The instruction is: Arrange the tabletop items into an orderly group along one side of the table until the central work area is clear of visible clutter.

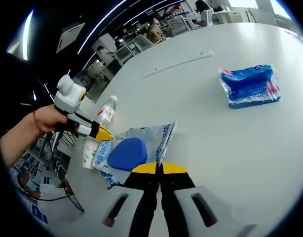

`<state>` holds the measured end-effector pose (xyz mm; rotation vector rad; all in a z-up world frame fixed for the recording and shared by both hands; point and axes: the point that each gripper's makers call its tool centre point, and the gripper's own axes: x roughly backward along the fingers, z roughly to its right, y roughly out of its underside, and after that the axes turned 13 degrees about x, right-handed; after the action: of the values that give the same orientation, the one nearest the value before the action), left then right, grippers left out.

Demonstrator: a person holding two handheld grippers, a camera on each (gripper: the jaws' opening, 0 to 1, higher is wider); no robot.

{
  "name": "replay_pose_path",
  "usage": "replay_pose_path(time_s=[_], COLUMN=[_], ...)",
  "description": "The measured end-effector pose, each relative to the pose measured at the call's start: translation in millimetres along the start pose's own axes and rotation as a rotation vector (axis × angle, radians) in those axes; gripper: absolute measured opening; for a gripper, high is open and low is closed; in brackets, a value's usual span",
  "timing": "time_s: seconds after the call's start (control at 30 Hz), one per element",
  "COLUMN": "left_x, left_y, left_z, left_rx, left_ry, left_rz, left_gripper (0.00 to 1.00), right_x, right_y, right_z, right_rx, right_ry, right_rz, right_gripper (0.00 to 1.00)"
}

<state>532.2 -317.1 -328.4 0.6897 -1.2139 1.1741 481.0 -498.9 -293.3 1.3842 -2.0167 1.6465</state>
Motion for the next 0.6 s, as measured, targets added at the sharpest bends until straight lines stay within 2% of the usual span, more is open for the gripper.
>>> replay_pose_path(time_s=[0.6], left_x=[18.6], left_y=[-17.8], left_z=[6.0], left_rx=[0.012], left_ry=[0.018], left_rz=[0.092], left_gripper=[0.0], right_x=[8.8], right_y=[-16.5], right_z=[0.0], right_rx=[0.012], right_ry=[0.007], right_rz=[0.054], right_gripper=[0.0])
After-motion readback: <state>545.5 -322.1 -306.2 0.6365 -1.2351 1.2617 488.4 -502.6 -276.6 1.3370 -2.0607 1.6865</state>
